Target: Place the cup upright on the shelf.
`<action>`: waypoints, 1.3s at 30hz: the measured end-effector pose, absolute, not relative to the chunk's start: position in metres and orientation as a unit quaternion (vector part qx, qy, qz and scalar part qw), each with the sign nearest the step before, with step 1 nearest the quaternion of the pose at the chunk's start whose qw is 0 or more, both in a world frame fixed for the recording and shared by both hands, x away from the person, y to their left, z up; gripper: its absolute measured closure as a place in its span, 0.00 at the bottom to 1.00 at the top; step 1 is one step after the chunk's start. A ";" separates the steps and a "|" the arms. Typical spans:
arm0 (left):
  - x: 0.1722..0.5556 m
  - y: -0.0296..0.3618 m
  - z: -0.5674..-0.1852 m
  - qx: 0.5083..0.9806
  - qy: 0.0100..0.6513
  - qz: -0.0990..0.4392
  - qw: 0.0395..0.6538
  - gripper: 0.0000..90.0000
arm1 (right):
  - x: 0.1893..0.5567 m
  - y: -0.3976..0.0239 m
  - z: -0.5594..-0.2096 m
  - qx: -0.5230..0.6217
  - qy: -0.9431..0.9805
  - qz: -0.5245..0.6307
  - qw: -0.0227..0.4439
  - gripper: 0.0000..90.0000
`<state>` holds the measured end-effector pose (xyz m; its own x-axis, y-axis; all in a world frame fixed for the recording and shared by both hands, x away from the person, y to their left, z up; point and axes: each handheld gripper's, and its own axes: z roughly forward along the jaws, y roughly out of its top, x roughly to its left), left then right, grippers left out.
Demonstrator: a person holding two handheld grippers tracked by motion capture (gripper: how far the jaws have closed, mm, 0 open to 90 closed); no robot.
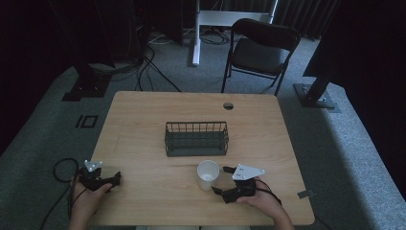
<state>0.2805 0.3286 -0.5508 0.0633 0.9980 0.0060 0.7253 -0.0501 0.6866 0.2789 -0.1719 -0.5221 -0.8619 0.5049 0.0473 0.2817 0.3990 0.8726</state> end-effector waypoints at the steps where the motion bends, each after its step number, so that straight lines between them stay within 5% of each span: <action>1: 0.281 0.329 -0.551 0.678 0.635 0.255 0.268 0.00 | 0.279 -0.171 -0.522 0.237 0.828 0.496 0.113 0.14; 39: 0.280 0.329 -0.551 0.678 0.635 0.255 0.268 0.00 | 0.293 -0.141 -0.514 0.240 0.797 0.542 0.115 0.15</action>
